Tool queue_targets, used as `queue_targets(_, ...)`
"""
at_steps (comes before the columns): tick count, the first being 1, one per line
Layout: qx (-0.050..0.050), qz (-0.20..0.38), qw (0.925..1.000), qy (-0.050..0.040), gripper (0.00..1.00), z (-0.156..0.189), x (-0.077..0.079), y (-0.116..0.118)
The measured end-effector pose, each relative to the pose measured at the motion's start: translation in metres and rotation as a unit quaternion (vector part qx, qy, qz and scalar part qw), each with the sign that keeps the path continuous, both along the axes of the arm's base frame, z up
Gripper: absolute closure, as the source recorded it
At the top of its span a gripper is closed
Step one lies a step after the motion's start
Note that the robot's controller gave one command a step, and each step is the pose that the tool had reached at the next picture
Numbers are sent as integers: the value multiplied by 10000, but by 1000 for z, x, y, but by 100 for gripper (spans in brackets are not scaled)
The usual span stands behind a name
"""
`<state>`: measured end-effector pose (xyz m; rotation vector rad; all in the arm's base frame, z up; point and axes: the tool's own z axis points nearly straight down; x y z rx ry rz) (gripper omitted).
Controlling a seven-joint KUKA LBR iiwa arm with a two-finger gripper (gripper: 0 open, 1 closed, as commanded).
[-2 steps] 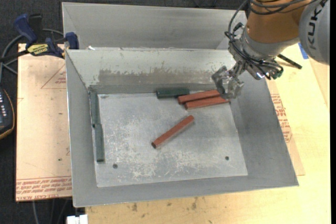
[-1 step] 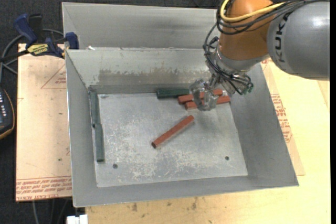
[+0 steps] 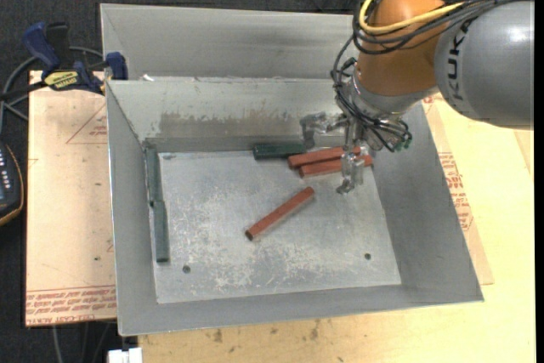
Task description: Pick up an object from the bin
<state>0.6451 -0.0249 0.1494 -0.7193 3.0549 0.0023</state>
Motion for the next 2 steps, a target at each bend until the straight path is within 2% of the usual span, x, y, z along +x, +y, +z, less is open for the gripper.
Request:
queue_targets(1, 3, 1282, 9917, 23, 0, -81, -15, 58)
queue_targets(2, -7, 1271, 9919, -3, 100, -78, -13, 56)
